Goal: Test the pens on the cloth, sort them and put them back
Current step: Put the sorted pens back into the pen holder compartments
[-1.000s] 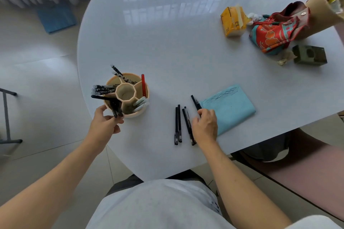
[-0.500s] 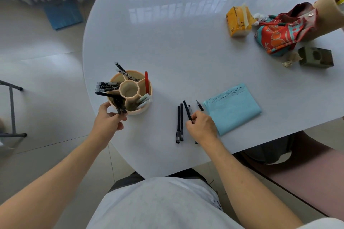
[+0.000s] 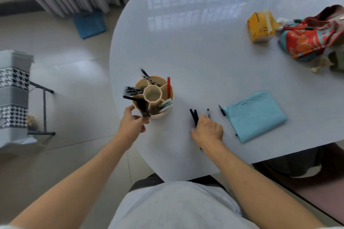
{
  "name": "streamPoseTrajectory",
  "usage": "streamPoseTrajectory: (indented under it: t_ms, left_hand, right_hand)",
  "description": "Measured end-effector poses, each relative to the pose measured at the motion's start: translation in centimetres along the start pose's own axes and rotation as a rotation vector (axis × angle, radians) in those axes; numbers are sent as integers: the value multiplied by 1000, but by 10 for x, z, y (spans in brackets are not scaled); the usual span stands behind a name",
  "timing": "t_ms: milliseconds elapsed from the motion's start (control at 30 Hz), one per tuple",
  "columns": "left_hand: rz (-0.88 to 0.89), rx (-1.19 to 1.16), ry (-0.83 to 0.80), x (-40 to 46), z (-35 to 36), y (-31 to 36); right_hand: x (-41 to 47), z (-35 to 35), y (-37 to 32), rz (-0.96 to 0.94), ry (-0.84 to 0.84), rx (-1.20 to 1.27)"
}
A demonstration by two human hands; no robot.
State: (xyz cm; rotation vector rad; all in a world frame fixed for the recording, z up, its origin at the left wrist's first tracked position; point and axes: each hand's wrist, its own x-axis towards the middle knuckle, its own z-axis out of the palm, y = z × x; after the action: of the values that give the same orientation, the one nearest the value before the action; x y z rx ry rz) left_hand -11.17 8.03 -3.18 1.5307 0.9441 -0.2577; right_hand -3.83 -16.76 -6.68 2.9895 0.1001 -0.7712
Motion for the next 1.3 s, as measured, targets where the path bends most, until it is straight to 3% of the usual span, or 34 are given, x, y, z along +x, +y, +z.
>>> streamPoseTrajectory:
  t_ms: [200, 333, 400, 533, 600, 800, 1033, 1300]
  left_hand:
    - [-17, 34, -17, 2, -1, -1]
    - [-15, 47, -15, 3, -1, -2]
    - [-13, 52, -13, 2, -1, -1]
    - [-18, 51, -24, 1, -2, 2]
    - [-16, 40, -28, 1, -3, 3]
    - [-23, 38, -26, 0, -3, 7]
    - [-28, 16, -34, 0, -5, 7]
    - [-30, 7, -43, 2, -6, 7]
  right_hand:
    - [6, 4, -3, -50, -15, -37]
    - [8, 2, 5, -81, -31, 85]
    - [8, 0, 8, -84, -46, 254]
    - [6, -13, 3, 12, -135, 973]
    - [5, -23, 2, 32, -173, 1166]
    - [10, -51, 2, -22, -298, 1510]
    - [16, -95, -10, -144, -316, 1839]
    - [11, -147, -48, -322, -440, 2008]
